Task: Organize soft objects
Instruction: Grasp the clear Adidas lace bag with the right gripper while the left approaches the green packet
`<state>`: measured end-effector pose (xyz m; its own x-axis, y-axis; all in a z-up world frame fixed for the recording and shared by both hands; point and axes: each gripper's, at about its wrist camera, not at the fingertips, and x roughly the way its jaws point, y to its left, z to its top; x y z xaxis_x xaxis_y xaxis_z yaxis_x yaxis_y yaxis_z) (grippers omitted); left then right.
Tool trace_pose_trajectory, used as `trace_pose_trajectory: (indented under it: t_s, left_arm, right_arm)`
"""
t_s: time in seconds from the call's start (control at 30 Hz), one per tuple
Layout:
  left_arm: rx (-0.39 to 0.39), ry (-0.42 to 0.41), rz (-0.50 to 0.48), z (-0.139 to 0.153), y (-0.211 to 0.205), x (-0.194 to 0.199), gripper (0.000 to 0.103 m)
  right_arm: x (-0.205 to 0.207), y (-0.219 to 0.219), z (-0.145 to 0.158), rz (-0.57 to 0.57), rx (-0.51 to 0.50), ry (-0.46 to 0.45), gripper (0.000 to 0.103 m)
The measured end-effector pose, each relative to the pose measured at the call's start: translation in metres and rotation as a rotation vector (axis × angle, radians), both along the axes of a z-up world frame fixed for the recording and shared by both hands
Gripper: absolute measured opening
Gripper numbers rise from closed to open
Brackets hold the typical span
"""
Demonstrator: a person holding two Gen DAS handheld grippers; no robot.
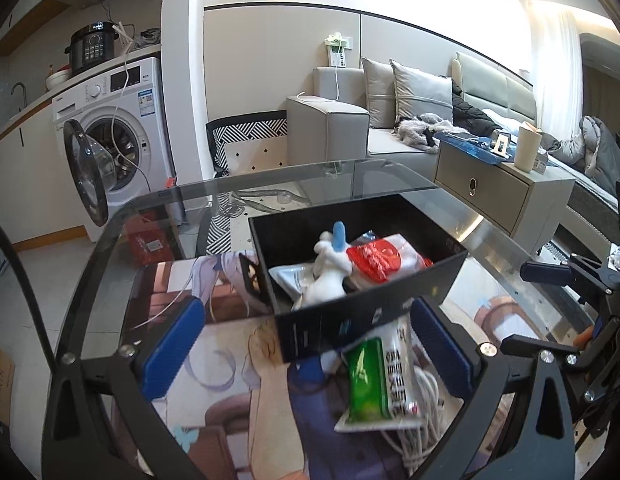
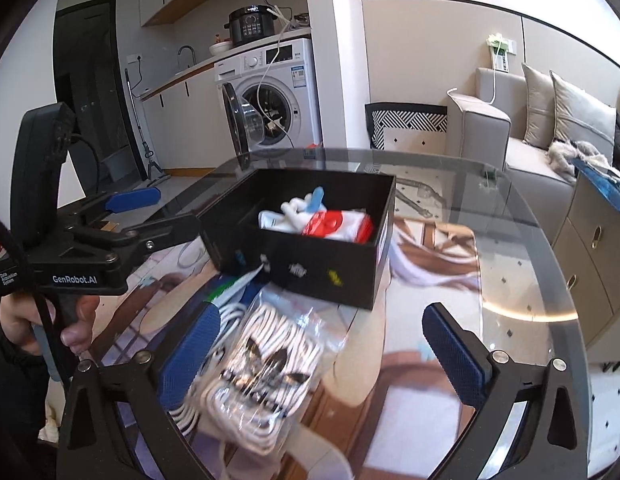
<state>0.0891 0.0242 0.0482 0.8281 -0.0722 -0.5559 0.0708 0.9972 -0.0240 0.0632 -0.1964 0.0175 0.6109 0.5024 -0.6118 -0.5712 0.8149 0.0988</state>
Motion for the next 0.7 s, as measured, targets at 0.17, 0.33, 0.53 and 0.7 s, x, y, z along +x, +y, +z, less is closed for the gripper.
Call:
trace_pose_trajectory:
  t_s: [0.17,0.33,0.53,0.7]
  left_arm:
    - [0.011,0.020,-0.013,-0.007,-0.002,-0.011,0.103]
    - [0.011,0.045,-0.024,-0.015,-0.004,-0.016,0.103]
    - [-0.010,0.075,-0.018,-0.027,-0.003,-0.019,0.103]
    - [-0.017,0.088,-0.017,-0.031,-0.005,-0.019,0.103]
  right_arm:
    - [-0.012,-0.002,-0.005,-0.033,0.013,0.023,0.103]
    - [-0.020,-0.005,-0.010,-0.056,0.040,0.048,0.103]
    - [-0.024,-0.003,-0.019,-0.065,0.026,0.076,0.103]
    - [-0.026,-0.003,-0.025,-0.049,0.044,0.112,0.103]
